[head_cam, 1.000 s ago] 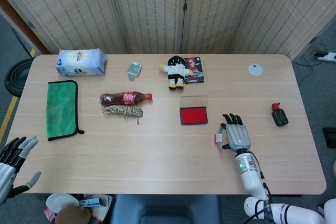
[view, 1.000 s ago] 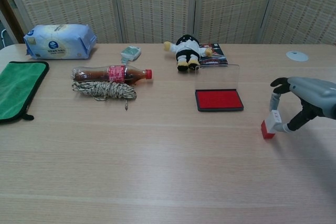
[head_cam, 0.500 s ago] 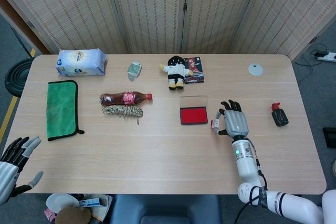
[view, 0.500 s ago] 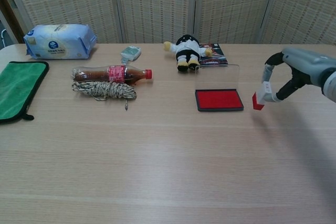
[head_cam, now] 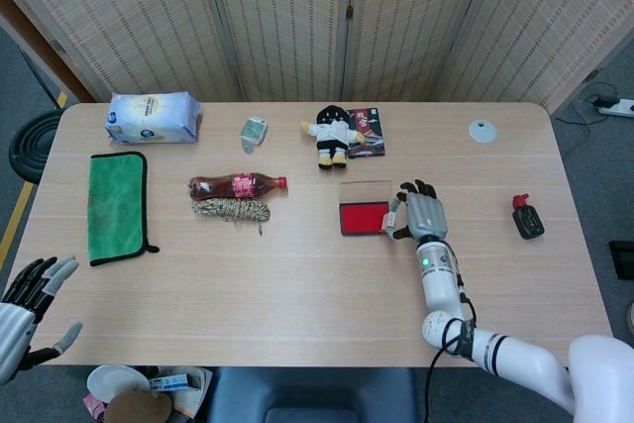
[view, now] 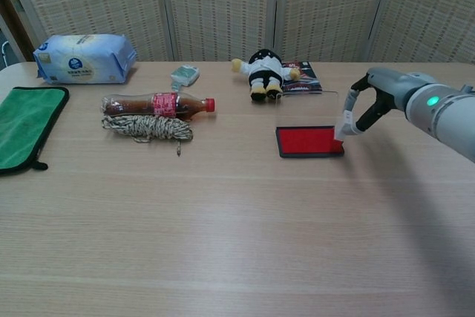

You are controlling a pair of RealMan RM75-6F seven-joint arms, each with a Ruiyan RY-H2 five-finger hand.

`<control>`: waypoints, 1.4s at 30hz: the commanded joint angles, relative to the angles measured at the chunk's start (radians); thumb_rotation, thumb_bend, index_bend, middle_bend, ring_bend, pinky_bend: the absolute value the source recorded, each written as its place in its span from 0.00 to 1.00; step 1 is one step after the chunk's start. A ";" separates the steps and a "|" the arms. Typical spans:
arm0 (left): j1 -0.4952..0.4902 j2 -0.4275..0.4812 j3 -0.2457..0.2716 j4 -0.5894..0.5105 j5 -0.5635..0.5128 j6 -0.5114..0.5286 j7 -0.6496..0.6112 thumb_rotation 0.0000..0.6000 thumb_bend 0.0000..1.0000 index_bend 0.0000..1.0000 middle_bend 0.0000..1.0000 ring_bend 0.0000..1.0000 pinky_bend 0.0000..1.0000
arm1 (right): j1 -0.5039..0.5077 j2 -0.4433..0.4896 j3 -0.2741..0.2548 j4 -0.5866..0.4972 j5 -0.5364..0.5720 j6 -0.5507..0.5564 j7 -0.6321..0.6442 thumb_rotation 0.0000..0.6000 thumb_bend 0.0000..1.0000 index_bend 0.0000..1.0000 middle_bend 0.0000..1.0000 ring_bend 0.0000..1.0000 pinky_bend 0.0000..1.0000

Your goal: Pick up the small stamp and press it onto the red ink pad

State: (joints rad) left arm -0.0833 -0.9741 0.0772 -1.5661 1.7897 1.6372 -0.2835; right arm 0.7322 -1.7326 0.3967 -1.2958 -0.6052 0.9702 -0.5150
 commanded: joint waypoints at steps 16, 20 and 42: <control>0.006 0.007 0.001 0.010 -0.002 0.021 -0.034 1.00 0.34 0.00 0.00 0.00 0.03 | 0.082 -0.037 -0.008 0.033 0.061 0.013 -0.053 1.00 0.21 0.71 0.29 0.07 0.00; 0.007 0.009 0.000 0.014 -0.007 0.022 -0.043 1.00 0.34 0.00 0.00 0.00 0.03 | 0.097 -0.054 -0.010 0.059 0.069 0.003 -0.050 1.00 0.21 0.71 0.29 0.07 0.00; 0.009 0.013 -0.003 0.022 -0.015 0.027 -0.068 1.00 0.34 0.00 0.00 0.00 0.03 | 0.122 -0.076 -0.018 0.112 0.082 -0.015 -0.030 1.00 0.22 0.71 0.31 0.15 0.00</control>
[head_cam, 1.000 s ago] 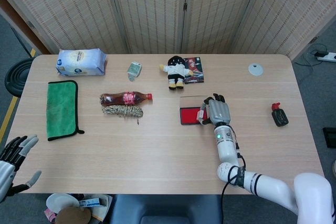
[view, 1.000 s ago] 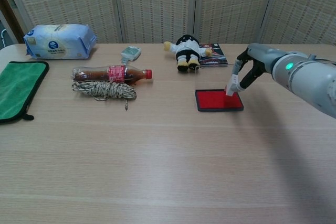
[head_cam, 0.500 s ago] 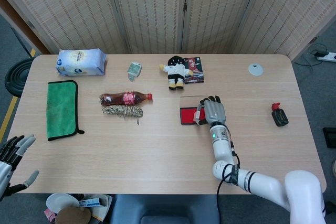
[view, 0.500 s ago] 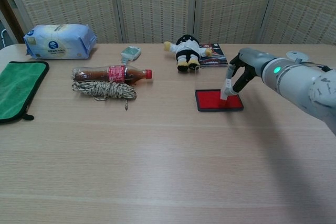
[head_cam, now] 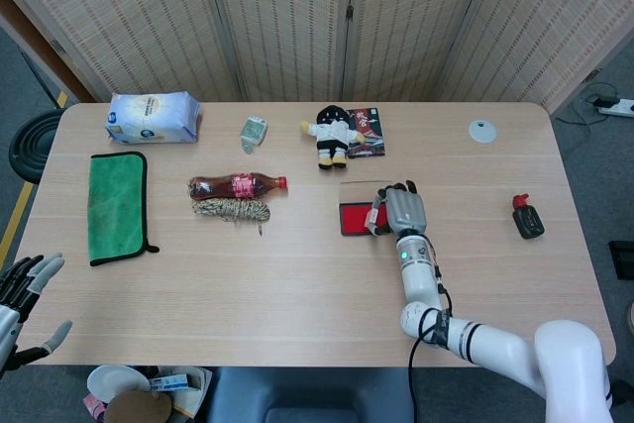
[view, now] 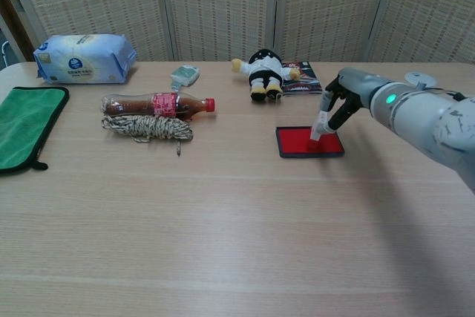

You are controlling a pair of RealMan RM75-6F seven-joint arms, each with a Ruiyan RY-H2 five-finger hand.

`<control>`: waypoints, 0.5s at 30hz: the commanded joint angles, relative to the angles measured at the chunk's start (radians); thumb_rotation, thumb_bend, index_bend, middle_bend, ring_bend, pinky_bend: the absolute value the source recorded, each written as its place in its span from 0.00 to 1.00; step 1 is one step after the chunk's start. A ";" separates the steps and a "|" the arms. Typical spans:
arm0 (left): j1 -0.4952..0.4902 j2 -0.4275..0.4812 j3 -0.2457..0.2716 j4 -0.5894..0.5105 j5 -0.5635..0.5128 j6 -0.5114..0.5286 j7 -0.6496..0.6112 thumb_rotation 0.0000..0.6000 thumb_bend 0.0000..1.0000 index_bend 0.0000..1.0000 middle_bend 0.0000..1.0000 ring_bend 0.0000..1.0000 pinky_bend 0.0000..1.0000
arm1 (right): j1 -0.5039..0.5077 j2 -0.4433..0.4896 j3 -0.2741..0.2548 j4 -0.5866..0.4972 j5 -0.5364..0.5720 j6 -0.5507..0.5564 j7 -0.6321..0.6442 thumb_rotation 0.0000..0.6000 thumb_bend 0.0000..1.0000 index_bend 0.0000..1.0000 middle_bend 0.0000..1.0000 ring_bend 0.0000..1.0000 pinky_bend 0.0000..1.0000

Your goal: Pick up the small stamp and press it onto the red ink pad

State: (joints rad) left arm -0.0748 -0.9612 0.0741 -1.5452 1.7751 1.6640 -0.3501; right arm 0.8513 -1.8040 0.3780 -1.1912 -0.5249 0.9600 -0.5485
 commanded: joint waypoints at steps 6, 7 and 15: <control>-0.002 0.001 -0.002 0.005 -0.007 -0.004 -0.011 1.00 0.34 0.00 0.00 0.00 0.03 | 0.015 -0.017 0.004 0.036 0.001 -0.018 0.011 1.00 0.22 0.71 0.31 0.15 0.00; -0.002 0.002 -0.002 0.005 -0.007 -0.004 -0.014 1.00 0.34 0.00 0.00 0.00 0.03 | 0.017 -0.020 0.004 0.044 0.002 -0.019 0.011 1.00 0.22 0.71 0.31 0.15 0.00; 0.002 0.005 -0.003 0.011 -0.005 0.008 -0.029 1.00 0.34 0.00 0.00 0.00 0.03 | 0.035 -0.049 -0.001 0.096 0.008 -0.034 0.000 1.00 0.23 0.71 0.31 0.15 0.00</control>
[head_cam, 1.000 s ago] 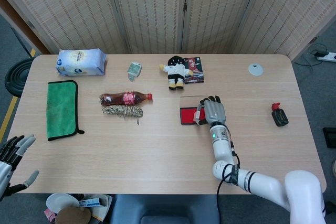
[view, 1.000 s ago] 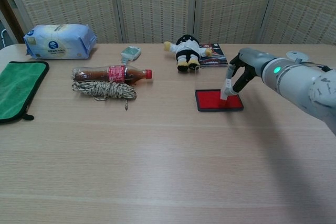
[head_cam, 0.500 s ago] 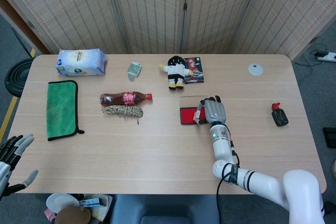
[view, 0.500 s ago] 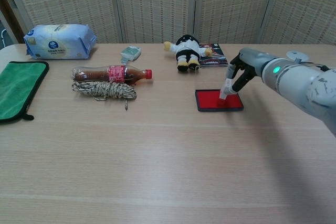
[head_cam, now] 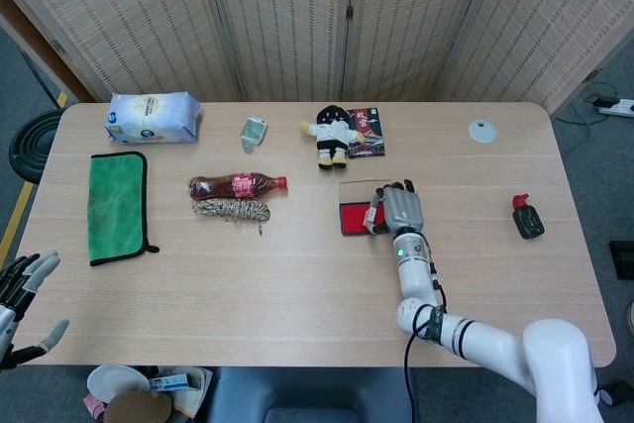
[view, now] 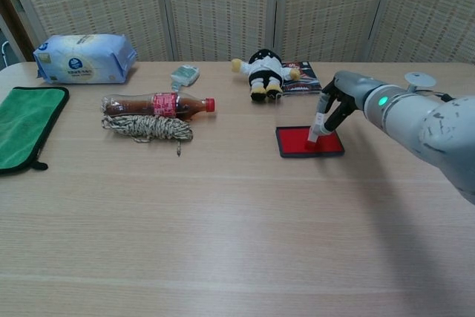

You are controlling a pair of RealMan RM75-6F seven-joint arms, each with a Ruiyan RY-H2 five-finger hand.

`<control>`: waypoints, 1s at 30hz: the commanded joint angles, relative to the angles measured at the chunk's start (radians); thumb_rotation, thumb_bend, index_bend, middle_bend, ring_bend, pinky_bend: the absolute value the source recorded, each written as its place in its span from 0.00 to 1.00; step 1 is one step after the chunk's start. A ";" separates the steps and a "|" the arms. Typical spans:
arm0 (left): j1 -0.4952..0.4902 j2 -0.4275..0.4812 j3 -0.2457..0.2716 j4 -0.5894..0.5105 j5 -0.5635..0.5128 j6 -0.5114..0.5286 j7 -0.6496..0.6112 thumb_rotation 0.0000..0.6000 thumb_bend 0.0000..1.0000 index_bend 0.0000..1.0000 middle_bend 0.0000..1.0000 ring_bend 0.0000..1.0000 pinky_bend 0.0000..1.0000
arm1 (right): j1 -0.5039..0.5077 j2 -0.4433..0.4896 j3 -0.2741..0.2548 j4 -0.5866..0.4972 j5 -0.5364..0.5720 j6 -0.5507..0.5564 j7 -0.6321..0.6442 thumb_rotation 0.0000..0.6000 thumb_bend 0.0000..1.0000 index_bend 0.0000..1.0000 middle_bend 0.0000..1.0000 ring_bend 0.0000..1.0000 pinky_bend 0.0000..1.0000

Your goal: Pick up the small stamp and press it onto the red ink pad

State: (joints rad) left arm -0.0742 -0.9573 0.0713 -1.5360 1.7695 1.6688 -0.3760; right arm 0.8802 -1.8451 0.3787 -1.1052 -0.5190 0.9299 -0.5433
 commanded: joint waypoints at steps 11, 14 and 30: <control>0.009 0.002 -0.003 0.016 -0.002 0.023 -0.028 1.00 0.34 0.00 0.00 0.00 0.03 | 0.024 -0.030 0.001 0.024 0.003 0.007 -0.034 1.00 0.23 0.71 0.31 0.15 0.00; 0.009 0.001 -0.004 0.018 -0.005 0.020 -0.026 1.00 0.34 0.00 0.00 0.00 0.03 | 0.013 -0.005 0.003 -0.030 -0.017 0.039 -0.032 1.00 0.23 0.71 0.31 0.15 0.00; 0.008 -0.012 -0.006 -0.015 -0.006 -0.001 0.063 1.00 0.34 0.00 0.00 0.00 0.03 | -0.134 0.222 -0.078 -0.452 -0.103 0.222 -0.043 1.00 0.24 0.71 0.31 0.15 0.00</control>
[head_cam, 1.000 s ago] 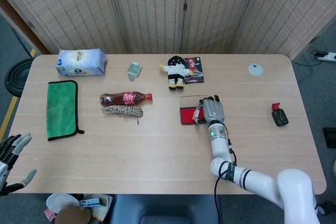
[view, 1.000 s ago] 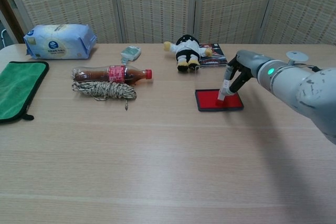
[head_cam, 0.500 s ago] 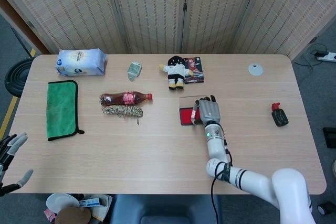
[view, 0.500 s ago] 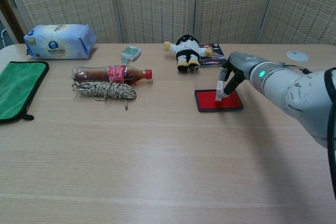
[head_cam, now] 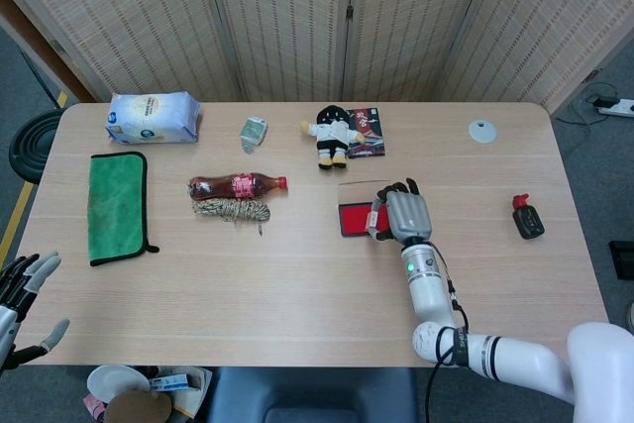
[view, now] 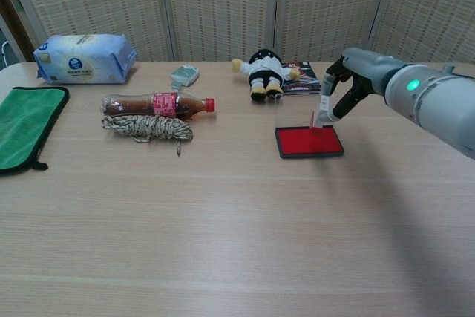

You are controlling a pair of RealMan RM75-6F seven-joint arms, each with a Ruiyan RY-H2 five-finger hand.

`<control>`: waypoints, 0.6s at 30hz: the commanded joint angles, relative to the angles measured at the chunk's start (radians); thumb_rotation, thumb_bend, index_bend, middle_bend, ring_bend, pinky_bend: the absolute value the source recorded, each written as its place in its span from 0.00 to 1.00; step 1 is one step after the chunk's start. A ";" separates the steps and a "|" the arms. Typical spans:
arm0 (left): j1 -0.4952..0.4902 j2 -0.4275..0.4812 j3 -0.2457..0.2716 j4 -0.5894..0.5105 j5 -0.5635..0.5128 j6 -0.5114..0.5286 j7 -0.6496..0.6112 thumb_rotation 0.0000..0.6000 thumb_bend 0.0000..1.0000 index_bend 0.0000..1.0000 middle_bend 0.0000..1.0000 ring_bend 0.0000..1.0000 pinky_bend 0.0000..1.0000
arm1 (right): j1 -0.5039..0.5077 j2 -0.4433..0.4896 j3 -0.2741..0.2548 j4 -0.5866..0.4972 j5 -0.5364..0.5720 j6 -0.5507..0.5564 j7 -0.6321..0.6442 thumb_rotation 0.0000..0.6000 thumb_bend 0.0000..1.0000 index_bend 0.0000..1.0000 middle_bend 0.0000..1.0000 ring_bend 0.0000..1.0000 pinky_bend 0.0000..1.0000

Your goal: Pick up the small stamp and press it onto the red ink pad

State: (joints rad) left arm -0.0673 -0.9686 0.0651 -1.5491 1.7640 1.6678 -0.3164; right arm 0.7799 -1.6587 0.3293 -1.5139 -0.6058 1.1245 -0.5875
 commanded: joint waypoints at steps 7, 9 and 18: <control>0.005 -0.003 0.002 -0.013 0.007 0.003 0.028 1.00 0.34 0.00 0.00 0.00 0.03 | -0.117 0.057 -0.119 -0.079 -0.087 0.031 0.081 1.00 0.25 0.71 0.31 0.15 0.00; 0.004 -0.004 0.001 -0.014 0.006 -0.001 0.033 1.00 0.34 0.00 0.00 0.00 0.03 | -0.127 0.052 -0.132 -0.069 -0.103 0.023 0.097 1.00 0.25 0.71 0.31 0.15 0.00; 0.006 -0.002 0.000 -0.014 0.002 0.001 0.026 1.00 0.34 0.00 0.00 0.00 0.03 | -0.146 0.026 -0.148 -0.013 -0.129 -0.010 0.133 1.00 0.26 0.71 0.30 0.15 0.00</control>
State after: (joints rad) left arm -0.0616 -0.9705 0.0653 -1.5631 1.7661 1.6686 -0.2905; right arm 0.6356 -1.6290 0.1828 -1.5326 -0.7359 1.1196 -0.4550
